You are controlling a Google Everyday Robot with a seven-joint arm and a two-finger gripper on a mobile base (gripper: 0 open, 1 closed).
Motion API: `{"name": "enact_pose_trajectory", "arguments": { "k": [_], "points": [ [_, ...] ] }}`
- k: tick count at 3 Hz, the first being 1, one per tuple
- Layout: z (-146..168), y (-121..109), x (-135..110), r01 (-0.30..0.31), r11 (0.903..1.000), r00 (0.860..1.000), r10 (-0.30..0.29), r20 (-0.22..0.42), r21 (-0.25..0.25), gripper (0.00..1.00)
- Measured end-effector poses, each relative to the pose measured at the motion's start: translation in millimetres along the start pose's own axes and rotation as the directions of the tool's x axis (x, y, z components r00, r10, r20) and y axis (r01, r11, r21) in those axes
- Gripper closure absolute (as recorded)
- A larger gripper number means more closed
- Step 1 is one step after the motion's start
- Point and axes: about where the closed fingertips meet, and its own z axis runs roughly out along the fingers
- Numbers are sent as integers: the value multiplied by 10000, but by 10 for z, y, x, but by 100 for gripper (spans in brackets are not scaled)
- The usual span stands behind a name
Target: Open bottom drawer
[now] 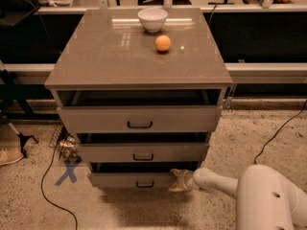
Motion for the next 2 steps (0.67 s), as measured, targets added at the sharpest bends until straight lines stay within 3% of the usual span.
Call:
{"name": "enact_pose_trajectory", "arguments": {
  "k": [1, 2],
  "points": [
    [12, 14, -10, 3, 10000, 10000, -3, 15, -26, 0],
    [16, 21, -14, 20, 10000, 10000, -20, 23, -50, 0]
  ]
}}
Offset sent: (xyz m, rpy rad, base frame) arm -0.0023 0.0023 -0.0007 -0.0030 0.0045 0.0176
